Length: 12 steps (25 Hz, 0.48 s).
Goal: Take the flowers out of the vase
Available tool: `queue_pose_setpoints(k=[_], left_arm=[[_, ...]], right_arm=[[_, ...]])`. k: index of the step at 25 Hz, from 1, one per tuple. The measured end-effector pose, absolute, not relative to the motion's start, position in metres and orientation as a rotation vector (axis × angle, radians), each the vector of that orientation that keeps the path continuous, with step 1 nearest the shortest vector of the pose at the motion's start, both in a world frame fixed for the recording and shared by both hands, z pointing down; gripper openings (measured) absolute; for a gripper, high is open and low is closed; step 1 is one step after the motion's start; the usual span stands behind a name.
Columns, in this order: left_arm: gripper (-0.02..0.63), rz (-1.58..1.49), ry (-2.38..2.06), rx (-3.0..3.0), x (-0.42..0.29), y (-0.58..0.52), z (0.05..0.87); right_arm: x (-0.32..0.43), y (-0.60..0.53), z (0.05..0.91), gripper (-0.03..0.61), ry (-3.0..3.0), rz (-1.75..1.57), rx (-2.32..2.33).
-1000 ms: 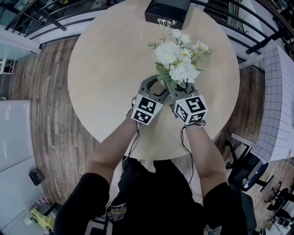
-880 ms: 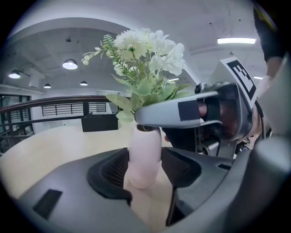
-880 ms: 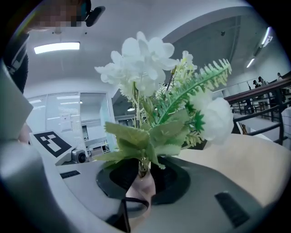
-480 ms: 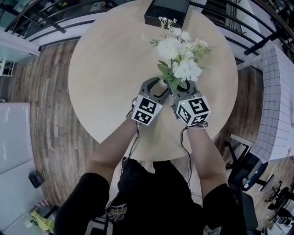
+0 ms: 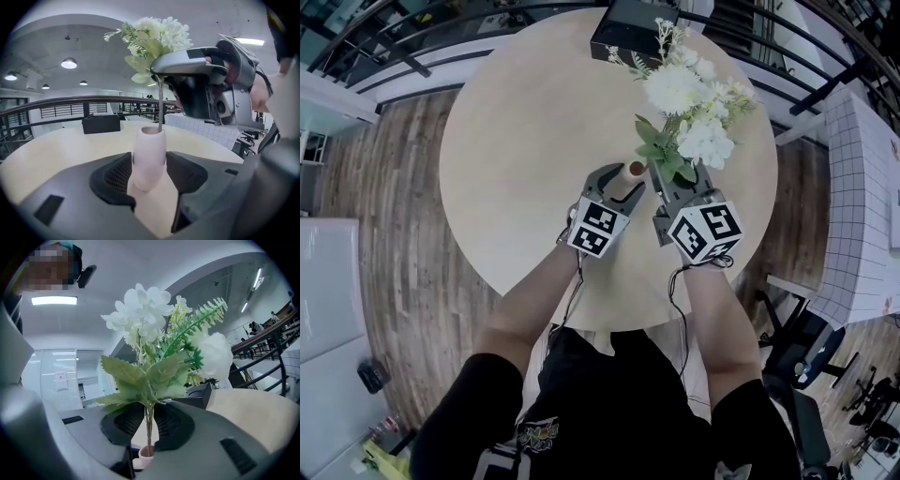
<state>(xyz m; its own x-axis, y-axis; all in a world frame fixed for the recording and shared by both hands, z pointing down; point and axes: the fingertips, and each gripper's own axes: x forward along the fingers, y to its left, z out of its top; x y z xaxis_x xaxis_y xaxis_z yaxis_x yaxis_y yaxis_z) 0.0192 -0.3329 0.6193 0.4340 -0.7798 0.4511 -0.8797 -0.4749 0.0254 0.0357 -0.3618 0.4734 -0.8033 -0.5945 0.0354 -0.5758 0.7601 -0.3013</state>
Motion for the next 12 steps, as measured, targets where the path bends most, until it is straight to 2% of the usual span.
queue_pose_setpoints(k=[12], left_arm=[[0.233,0.543,-1.461,2.430,0.001,-0.311,0.600]], right_arm=[[0.053,-0.359,0.433,0.072,2.776,-0.472,-1.037]])
